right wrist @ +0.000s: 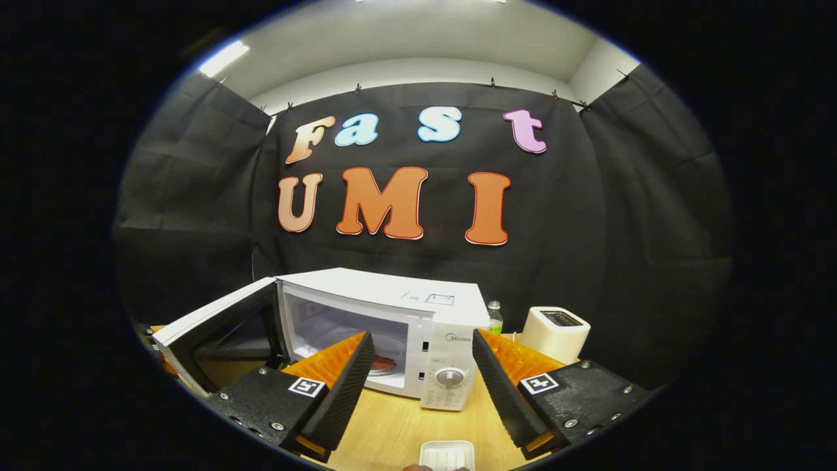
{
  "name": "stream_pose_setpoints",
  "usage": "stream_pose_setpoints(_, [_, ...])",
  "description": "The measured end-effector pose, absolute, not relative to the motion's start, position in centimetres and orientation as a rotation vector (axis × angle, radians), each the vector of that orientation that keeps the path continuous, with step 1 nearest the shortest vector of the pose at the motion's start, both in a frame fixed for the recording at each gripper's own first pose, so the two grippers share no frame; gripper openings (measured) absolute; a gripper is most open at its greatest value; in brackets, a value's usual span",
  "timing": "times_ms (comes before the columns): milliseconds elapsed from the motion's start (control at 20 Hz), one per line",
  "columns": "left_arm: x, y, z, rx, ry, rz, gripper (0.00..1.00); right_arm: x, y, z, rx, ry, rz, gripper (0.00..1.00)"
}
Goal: Open the microwave oven with the left hand, put the food in, and close the microwave oven.
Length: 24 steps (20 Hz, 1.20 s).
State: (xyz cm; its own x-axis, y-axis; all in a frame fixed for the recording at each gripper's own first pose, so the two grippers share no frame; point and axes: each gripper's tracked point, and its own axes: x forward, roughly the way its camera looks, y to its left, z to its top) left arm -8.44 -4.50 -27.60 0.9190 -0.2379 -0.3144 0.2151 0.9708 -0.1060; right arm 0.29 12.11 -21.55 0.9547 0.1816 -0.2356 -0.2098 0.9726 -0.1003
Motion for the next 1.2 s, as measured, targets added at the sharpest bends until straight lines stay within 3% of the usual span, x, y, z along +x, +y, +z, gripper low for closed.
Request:
stream_pose_setpoints(100, [-8.1,-6.8,-28.0,-0.080,0.354,-0.282,0.27,-0.2,10.8,-20.0,-0.132,0.193,0.191,0.93])
stream_pose_setpoints(200, [-6.6,-7.7,-27.8,-0.087,0.343,-0.282,0.24,-0.6,9.7,-19.2,-0.127,0.174,0.185,0.93])
stream_pose_setpoints(250, [-6.6,-8.1,-27.9,-0.104,0.358,-0.294,0.07,-0.8,9.2,-18.9,-0.122,0.171,0.185,0.93])
stream_pose_setpoints(1200, [-0.6,-18.7,-30.5,-0.078,0.400,-0.370,0.06,-1.1,-0.9,-16.7,-0.042,0.134,0.085,0.93])
